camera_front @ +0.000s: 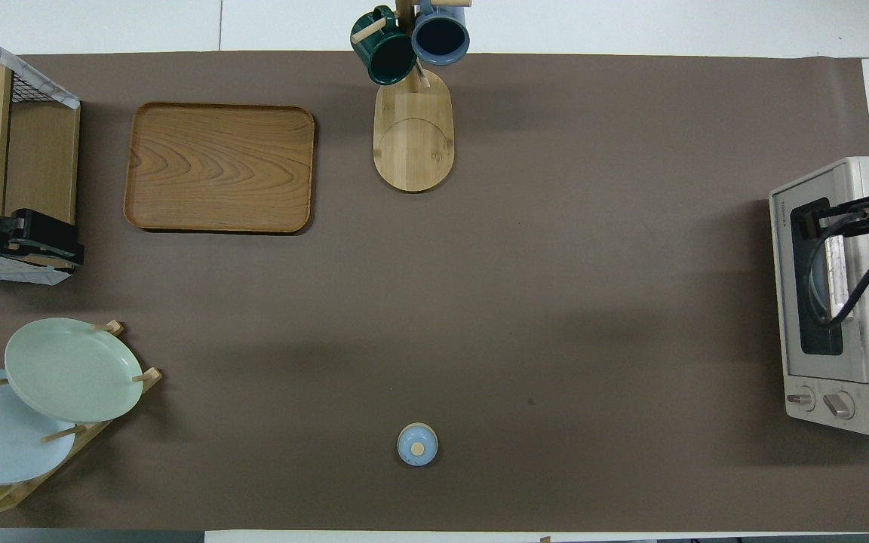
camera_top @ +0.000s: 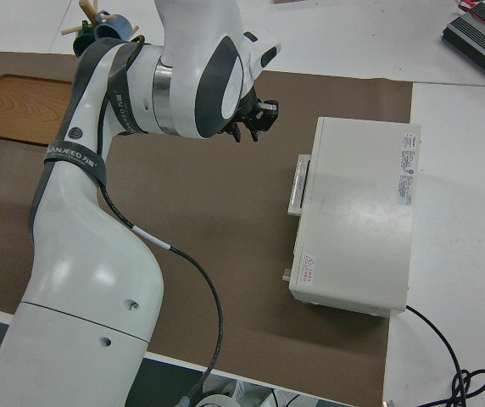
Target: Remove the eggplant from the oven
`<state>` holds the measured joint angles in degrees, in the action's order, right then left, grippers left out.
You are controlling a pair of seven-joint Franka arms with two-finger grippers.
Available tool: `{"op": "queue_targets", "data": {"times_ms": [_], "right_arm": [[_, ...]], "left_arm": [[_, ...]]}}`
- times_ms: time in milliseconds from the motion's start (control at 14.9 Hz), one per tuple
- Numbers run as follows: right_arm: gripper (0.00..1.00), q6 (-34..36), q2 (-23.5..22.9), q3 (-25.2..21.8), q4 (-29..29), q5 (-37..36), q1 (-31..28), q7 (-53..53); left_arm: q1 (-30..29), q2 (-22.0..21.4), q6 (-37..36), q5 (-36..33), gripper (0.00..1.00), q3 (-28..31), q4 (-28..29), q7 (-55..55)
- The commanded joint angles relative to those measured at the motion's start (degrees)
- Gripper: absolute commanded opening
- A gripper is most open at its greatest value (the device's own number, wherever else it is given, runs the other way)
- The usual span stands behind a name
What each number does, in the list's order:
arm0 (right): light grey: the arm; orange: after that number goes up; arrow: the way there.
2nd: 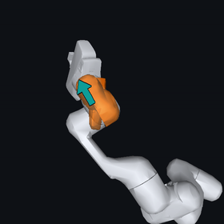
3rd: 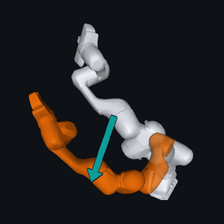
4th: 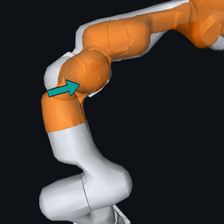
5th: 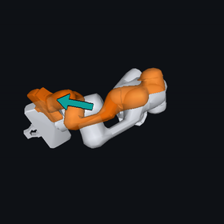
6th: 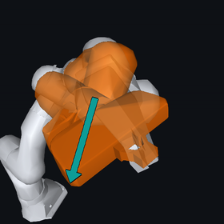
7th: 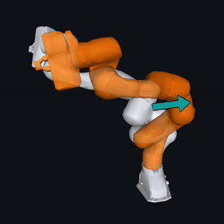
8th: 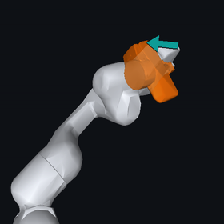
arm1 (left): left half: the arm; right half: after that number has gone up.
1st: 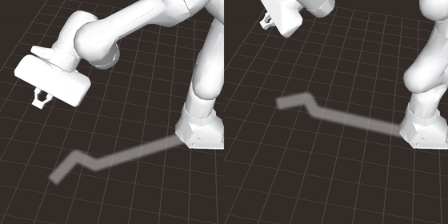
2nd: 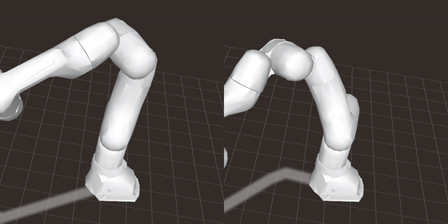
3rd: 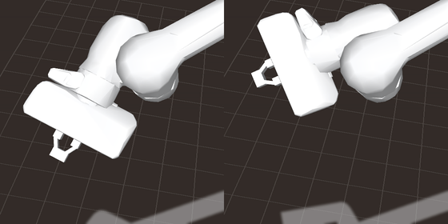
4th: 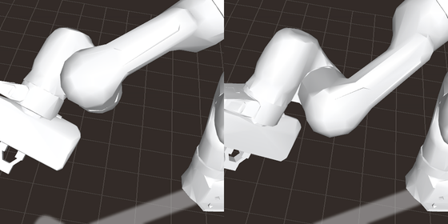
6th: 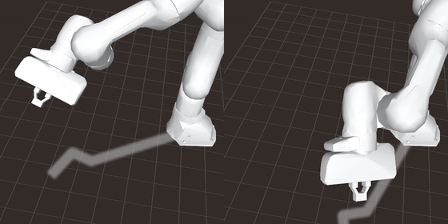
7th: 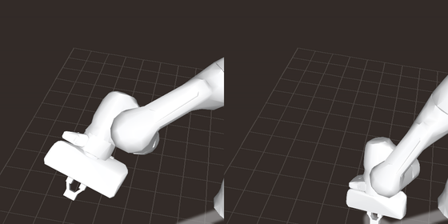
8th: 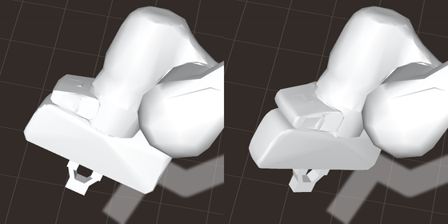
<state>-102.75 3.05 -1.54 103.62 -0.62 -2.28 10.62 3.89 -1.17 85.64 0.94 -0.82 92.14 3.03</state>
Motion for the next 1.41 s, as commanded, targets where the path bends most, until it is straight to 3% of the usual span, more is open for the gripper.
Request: {"op": "queue_targets", "data": {"times_ms": [0,268,804,1340], "right_arm": [[0.0,-2.2,2.67,0.05,5.19,-1.75,-2.89,-6.1],[0.0,-3.95,0.91,0.05,7.74,-8.85,-3.61,-9.82],[0.0,-6.59,0.47,0.13,12.3,-12.82,-4.66,-10.36],[0.0,-10.54,-0.5,0.31,15.64,-10.29,-3.96,-10.71]], "left_arm": [[-0.99,-0.41,-0.3,0.47,1.0,-0.59,0.14,-0.13],[-0.99,-0.41,-0.21,0.47,1.0,-0.59,0.14,-0.13],[-0.99,-0.41,-0.21,0.47,1.0,-0.67,0.14,-0.13],[-0.99,-0.41,-0.21,0.38,1.0,-0.59,0.14,-0.13]]}}
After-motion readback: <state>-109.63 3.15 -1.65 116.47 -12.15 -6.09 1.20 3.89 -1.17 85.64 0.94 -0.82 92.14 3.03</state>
